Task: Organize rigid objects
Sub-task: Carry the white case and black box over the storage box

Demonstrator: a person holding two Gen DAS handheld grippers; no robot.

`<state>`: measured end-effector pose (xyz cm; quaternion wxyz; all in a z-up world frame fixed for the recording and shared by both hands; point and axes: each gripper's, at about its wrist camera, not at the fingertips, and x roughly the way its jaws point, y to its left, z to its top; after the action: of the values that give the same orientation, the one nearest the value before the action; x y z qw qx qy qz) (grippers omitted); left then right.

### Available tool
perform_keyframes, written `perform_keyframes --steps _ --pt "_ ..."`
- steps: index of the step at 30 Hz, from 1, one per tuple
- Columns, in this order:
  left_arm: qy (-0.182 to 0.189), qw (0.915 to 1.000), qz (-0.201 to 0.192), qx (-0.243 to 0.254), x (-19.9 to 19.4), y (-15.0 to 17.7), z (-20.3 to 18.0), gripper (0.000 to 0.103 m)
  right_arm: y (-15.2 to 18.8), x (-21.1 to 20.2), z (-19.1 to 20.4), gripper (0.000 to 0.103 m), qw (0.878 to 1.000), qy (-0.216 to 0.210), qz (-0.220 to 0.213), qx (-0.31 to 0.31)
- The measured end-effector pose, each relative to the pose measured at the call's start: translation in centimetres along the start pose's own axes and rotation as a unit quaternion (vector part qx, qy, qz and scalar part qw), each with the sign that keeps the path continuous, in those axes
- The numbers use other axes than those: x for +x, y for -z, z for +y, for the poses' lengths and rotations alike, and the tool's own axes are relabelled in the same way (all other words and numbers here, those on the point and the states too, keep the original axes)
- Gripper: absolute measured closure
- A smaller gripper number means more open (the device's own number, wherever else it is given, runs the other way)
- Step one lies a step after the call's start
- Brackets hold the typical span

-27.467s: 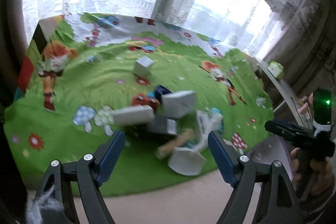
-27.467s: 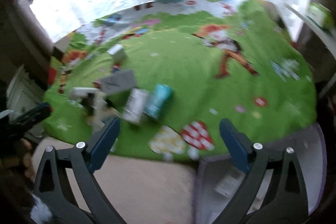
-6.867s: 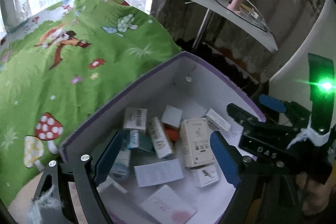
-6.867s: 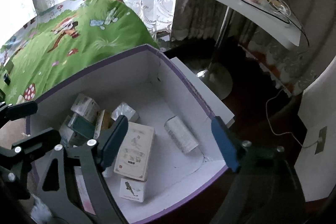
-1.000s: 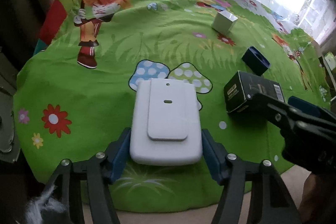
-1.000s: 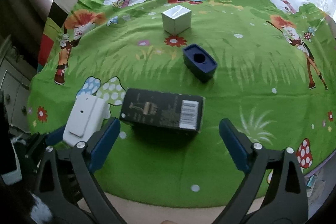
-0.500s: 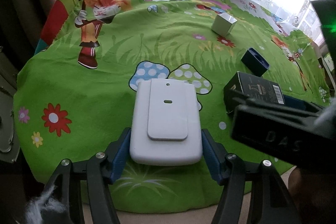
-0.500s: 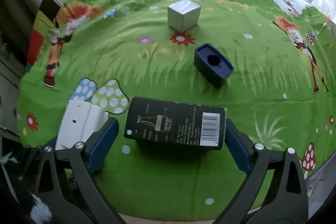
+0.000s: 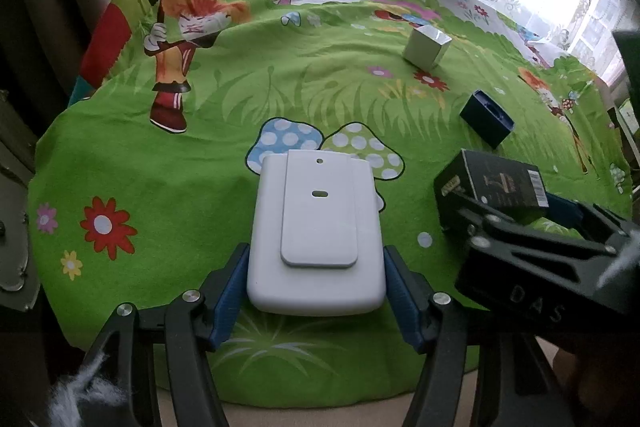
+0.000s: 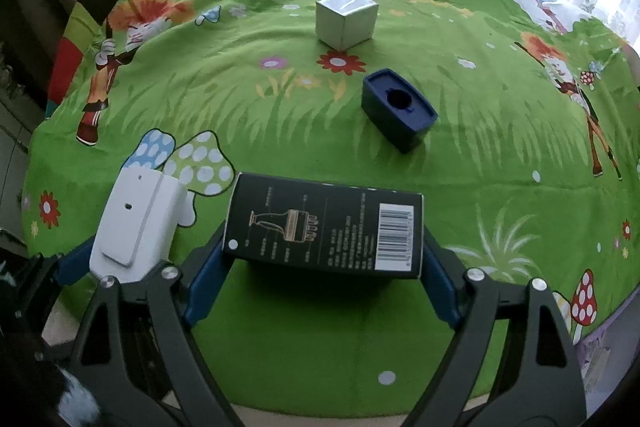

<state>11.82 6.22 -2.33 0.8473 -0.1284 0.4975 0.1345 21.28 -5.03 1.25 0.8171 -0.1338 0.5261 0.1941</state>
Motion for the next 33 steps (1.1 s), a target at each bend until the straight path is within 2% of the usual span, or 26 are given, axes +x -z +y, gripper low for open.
perform_keyframes --steps 6,8,15,17,18,33 --pt "-0.023 0.9995 0.003 0.02 0.2 0.2 -0.8 0.038 0.9 -0.4 -0.5 0.016 1.0 -0.007 0.004 -0.006" --pt "-0.031 0.9992 0.005 0.026 0.3 0.2 -1.1 0.035 1.1 -0.3 -0.9 0.016 1.0 -0.016 0.012 -0.002" --pt "-0.016 0.9995 0.014 0.024 0.4 -0.1 -1.0 0.029 0.9 0.3 -1.5 0.015 0.999 -0.026 0.027 0.01" --pt "-0.014 0.9996 0.012 0.023 0.4 0.0 -1.0 0.032 0.8 0.5 -1.6 0.016 0.999 -0.031 0.031 0.013" --pt "-0.017 0.9996 0.01 0.023 0.3 0.0 -1.0 0.039 0.9 0.4 -1.5 0.016 0.999 -0.031 0.028 0.013" --pt "0.002 0.9998 -0.015 0.016 -1.8 0.8 -1.3 0.039 2.1 -3.0 -2.7 0.017 0.999 -0.024 -0.013 0.016"
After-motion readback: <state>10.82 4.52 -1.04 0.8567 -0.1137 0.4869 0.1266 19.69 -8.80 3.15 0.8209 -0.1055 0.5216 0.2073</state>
